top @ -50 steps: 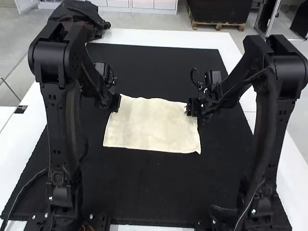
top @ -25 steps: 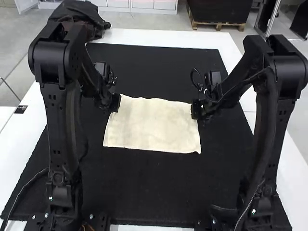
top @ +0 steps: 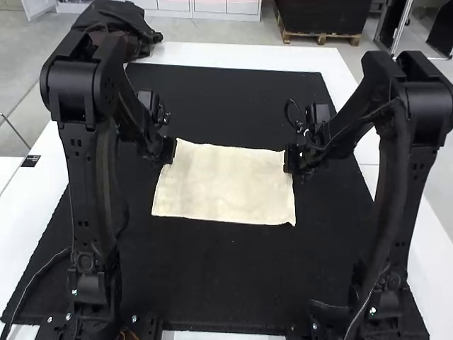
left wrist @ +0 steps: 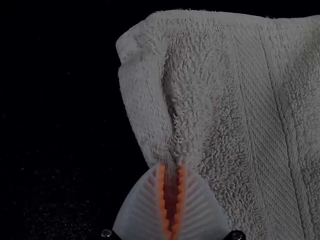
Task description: Fold the towel.
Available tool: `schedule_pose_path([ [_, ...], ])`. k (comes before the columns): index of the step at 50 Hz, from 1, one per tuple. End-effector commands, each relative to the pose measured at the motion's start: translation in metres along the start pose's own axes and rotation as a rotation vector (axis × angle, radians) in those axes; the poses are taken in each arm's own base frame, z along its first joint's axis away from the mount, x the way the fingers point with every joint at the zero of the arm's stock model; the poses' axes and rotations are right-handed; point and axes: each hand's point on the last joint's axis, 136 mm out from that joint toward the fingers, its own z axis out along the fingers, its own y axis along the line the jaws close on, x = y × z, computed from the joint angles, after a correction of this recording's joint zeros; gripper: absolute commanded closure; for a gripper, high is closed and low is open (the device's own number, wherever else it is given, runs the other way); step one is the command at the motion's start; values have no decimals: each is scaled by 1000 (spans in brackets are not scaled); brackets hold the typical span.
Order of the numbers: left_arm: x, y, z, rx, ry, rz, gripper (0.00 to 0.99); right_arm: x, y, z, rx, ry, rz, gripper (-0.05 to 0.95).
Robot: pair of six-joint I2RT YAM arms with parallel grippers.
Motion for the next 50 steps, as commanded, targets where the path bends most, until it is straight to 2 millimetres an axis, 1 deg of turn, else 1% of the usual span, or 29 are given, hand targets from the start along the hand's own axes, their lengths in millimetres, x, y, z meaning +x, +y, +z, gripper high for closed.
schedule_pose_path([
  [1,-25,12,-11,-25,-48,-11,969,-43,4,-25,-6,-113,-6,921],
  [11,-33,9,-22,-15,-62,-8,969,-52,9,-40,-11,-142,-14,921],
  [16,-35,7,-28,-5,-59,-7,969,-48,10,-46,-12,-136,-16,923],
  [23,-43,5,-39,-2,-79,-3,969,-43,12,-54,-16,-138,-17,921],
  [31,-52,1,-54,11,-99,-1,969,-32,14,-60,-24,-122,-13,921],
  [37,-50,-3,-61,26,-92,-2,969,-26,11,-66,-18,-117,-9,921],
  [45,-38,-6,-67,29,-70,-5,969,-14,7,-73,-17,-99,1,921],
  [50,-34,-7,-73,27,-73,-6,969,-10,4,-80,-11,-99,4,921],
])
